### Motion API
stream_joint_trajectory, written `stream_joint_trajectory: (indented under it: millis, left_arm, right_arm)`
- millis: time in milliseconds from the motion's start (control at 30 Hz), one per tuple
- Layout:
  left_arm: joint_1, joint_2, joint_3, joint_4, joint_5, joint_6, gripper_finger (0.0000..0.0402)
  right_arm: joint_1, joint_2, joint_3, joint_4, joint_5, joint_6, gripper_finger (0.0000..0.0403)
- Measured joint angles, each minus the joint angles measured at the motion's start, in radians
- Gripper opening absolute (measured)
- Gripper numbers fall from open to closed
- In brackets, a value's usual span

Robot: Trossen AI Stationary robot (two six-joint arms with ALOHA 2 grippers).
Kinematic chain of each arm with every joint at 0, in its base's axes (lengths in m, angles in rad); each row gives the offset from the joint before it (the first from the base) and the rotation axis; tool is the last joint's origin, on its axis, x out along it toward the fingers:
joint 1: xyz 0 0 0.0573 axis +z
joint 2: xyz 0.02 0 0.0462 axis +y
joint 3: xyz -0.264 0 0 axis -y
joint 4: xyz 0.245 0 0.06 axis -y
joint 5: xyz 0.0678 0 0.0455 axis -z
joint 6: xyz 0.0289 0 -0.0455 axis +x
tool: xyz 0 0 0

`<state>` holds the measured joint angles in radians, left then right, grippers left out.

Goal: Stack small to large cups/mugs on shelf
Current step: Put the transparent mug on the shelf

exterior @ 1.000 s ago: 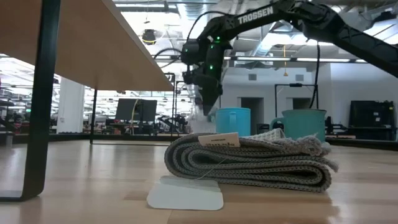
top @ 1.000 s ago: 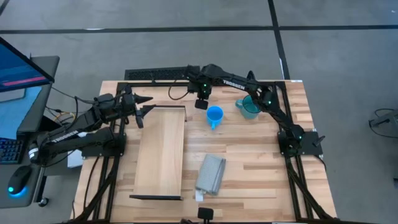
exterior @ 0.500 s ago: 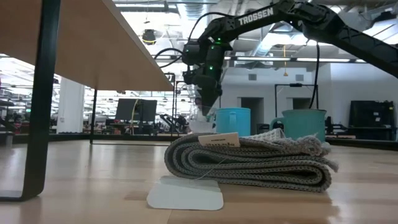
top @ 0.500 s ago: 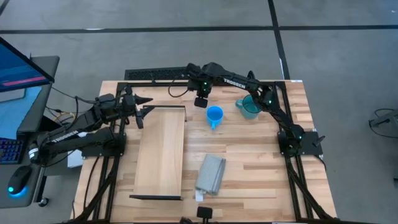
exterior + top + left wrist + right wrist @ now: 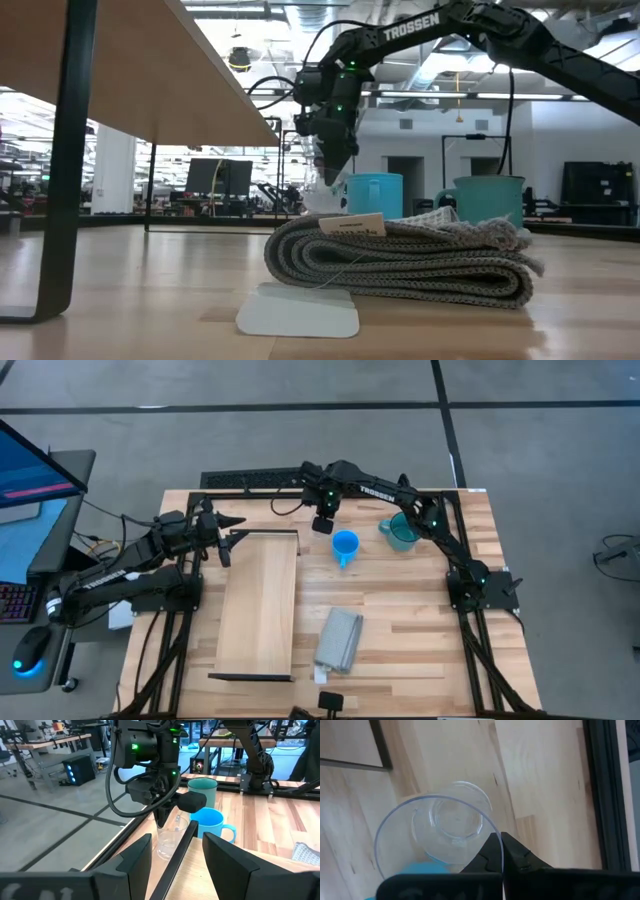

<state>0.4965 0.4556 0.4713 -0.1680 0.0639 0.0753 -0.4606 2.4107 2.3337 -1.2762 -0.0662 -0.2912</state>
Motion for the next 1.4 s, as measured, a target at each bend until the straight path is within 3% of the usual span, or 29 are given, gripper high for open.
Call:
stream_joint_trajectory:
  millis: [833, 1400]
  left_arm:
    - [0.0, 0.0, 0.0, -0.001, 0.009, -0.007, 0.0169]
    - [0.0, 0.0, 0.0, -0.001, 0.008, -0.006, 0.0169]
  right_arm:
    - [0.022, 0.061, 0.003, -0.039, 0.01, -0.014, 0.0004]
    - [0.022, 0.071, -0.002, 0.044, 0.015, 0.022, 0.0045]
